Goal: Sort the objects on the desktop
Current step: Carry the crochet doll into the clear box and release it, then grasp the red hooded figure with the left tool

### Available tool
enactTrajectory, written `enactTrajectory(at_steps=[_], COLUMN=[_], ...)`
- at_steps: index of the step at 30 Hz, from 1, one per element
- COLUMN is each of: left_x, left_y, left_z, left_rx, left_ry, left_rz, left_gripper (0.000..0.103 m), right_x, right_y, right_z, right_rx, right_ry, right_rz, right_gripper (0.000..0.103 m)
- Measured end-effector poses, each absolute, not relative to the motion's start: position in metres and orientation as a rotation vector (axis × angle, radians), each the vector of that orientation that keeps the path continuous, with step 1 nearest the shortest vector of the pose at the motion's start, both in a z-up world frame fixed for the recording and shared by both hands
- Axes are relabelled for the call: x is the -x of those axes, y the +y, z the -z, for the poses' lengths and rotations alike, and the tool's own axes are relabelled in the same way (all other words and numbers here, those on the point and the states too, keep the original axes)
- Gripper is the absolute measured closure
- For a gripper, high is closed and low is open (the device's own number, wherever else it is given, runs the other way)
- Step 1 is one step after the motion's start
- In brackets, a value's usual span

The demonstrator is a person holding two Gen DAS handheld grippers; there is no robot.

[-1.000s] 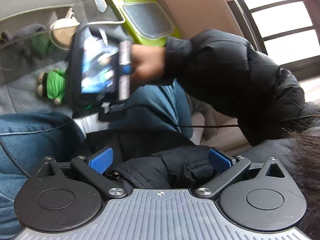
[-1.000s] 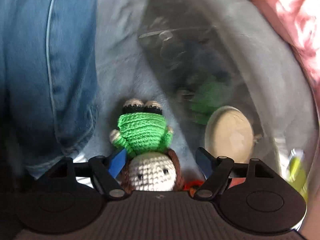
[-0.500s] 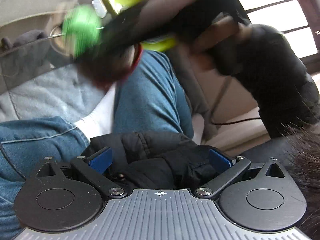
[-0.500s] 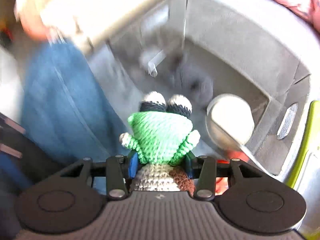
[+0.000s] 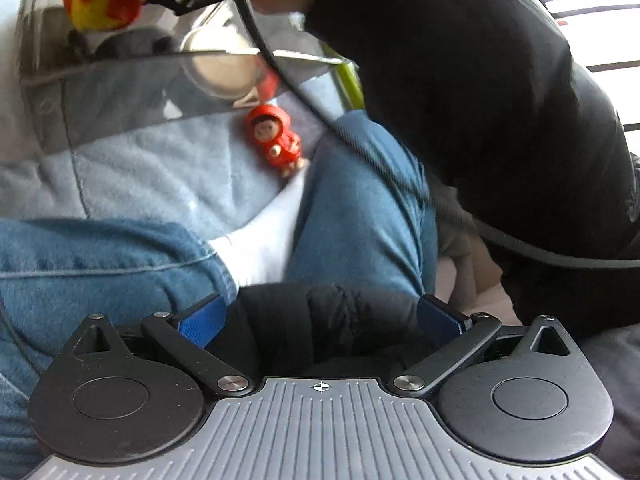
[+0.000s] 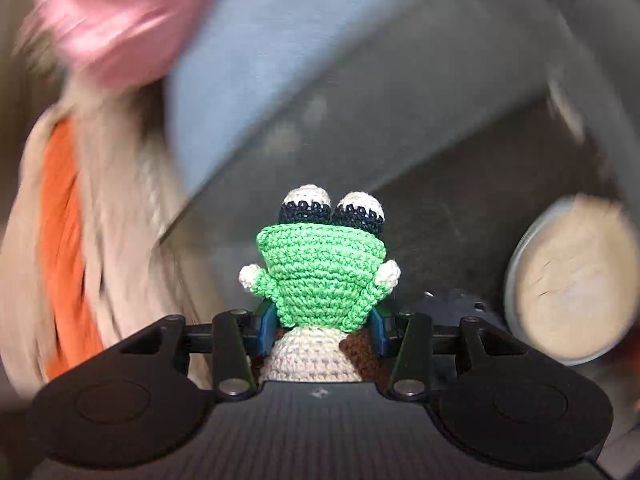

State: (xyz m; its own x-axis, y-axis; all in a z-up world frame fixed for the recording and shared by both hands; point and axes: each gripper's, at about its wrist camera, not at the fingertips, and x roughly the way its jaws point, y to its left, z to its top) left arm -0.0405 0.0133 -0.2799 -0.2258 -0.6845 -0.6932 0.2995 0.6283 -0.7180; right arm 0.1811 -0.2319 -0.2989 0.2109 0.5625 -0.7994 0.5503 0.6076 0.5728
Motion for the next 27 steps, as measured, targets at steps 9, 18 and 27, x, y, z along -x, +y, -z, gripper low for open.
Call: enactTrajectory(at_steps=[9,18,27], left_x=[0.026,-0.018,-0.030], left_y=[0.010,-0.071,-0.178], left_z=[0.279,0.272,0.371], left_rx=[0.262,0.260,0.206], left_ry=[1.561,1.499,1.627], left_rz=[0.865,0.803,0.445], left_gripper=[0.000,0.000,0.000], right_x=[-0.171,-0.060,0.039], right_y=[-0.240,-0.365,-0.465], right_z=[0.325,0.221,0.203], right_rx=[-1.164,-1.066,-1.058], right_ry=[1.431,0.998,0.766], right_rz=[-0.011,-0.249,-0.276], right_gripper=[0.027,0.019,0.014])
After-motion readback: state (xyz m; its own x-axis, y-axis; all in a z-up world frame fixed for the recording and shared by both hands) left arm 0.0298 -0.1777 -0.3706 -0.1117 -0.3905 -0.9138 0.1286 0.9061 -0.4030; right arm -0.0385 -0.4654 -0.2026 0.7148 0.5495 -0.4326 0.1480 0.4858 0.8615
